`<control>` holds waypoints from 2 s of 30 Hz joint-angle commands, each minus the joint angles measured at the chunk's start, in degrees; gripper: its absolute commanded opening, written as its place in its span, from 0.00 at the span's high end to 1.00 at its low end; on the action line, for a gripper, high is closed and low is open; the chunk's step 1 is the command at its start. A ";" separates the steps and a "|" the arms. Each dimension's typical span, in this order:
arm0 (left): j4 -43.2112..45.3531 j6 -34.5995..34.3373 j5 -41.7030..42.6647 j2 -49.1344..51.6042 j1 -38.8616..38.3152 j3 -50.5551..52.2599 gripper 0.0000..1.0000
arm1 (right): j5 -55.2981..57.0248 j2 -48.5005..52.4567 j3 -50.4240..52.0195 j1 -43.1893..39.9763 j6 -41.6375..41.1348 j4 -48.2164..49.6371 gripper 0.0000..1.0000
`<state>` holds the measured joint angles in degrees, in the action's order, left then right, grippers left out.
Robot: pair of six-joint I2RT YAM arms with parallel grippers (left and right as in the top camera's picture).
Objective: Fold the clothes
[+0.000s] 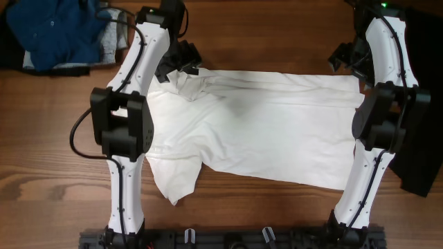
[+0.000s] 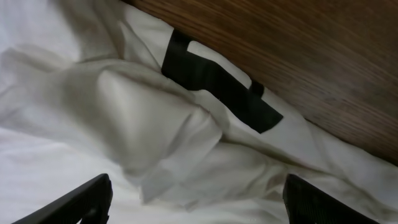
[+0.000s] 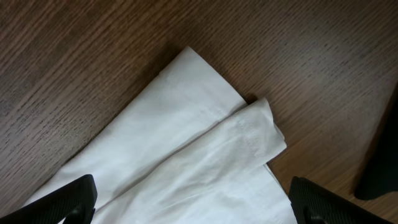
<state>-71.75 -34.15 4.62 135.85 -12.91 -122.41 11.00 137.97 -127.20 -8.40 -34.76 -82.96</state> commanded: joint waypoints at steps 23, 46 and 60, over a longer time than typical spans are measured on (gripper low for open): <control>0.39 0.09 -5.40 4.04 0.26 6.21 0.37 | 1.03 -1.49 0.37 -0.13 1.86 1.27 0.00; -0.48 0.09 -9.51 -1.51 0.39 6.58 0.51 | 1.03 -1.49 0.37 -0.13 3.21 1.95 0.00; -0.85 0.09 -12.31 -1.51 0.48 6.58 0.76 | 1.01 -1.49 0.37 -0.07 3.23 1.99 0.00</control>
<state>-72.10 -34.09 -6.20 136.22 -12.73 -116.44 11.00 137.97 -127.20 -8.40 -31.99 -81.08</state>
